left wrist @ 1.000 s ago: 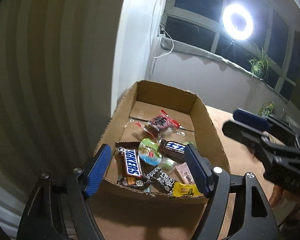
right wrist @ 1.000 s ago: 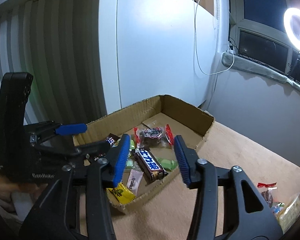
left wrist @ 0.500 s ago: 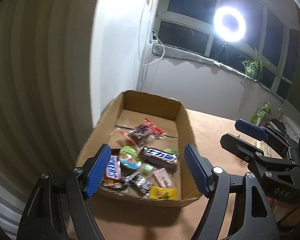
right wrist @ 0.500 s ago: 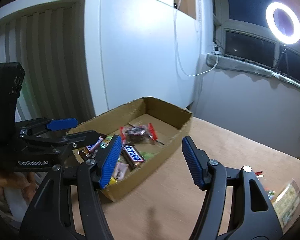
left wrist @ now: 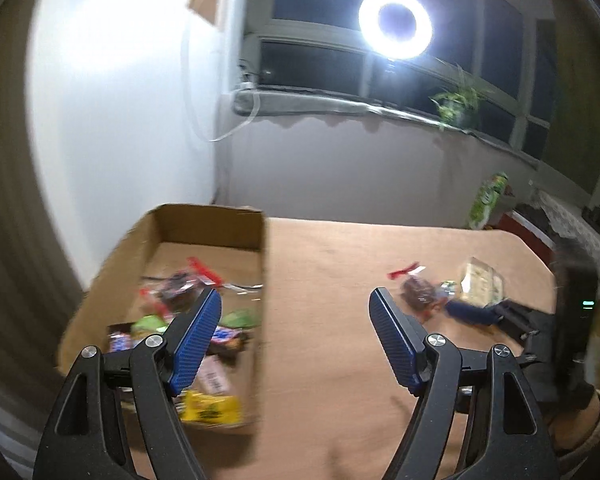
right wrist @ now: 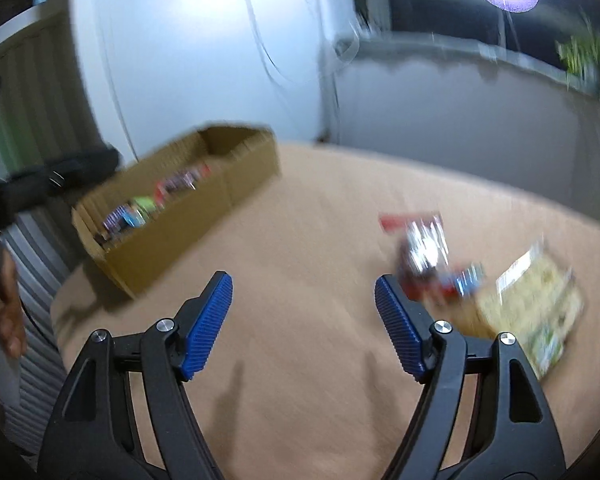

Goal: Organize snacks
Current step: 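Move both open grippers back to the remaining snacks, then grasp the red-topped date bag with the left gripper while the right gripper grasps the round candy cup, then carry the date bag and candy cup over the box and open both grippers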

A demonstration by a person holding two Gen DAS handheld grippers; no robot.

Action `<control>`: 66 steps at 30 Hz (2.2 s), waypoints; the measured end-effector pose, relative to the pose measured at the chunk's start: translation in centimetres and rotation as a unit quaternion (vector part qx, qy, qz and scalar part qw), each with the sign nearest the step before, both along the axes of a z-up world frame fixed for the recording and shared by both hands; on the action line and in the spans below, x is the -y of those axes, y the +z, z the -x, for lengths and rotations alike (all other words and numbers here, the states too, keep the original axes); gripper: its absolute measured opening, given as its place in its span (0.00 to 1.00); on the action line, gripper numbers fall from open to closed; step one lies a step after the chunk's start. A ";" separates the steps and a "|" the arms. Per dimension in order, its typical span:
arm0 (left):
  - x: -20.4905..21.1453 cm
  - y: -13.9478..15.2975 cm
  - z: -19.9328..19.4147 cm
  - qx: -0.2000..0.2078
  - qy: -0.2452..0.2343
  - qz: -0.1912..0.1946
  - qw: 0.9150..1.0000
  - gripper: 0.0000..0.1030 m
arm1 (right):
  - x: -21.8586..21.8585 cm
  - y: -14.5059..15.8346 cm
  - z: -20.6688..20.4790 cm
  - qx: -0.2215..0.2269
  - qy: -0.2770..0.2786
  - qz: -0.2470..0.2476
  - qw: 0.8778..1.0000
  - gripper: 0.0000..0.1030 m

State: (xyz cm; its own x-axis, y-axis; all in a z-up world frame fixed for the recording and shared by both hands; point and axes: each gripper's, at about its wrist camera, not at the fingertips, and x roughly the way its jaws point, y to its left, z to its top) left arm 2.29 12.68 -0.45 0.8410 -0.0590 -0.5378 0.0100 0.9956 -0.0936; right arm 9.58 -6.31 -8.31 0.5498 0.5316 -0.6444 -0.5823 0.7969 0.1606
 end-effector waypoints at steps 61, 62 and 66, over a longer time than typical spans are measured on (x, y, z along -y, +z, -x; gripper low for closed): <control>8.8 -3.2 -7.2 -0.053 -0.119 0.091 0.987 0.30 | 8.1 5.2 -2.3 0.047 -0.091 0.034 0.994 0.29; 8.7 -2.4 -6.7 -0.044 -0.120 0.088 0.988 0.30 | 8.0 5.7 -2.0 0.053 -0.091 0.033 0.994 0.29; 7.8 0.1 -4.9 -0.012 -0.118 0.083 0.989 0.30 | 7.4 8.1 -0.6 0.079 -0.091 0.031 0.992 0.29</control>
State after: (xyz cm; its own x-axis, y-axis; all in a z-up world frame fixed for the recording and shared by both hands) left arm 7.18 4.90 -0.38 0.7802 -0.3416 -0.5240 0.2358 0.9366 -0.2593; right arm 10.14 -13.72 -0.25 0.7299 0.3761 -0.5707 -0.4410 0.8971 0.0271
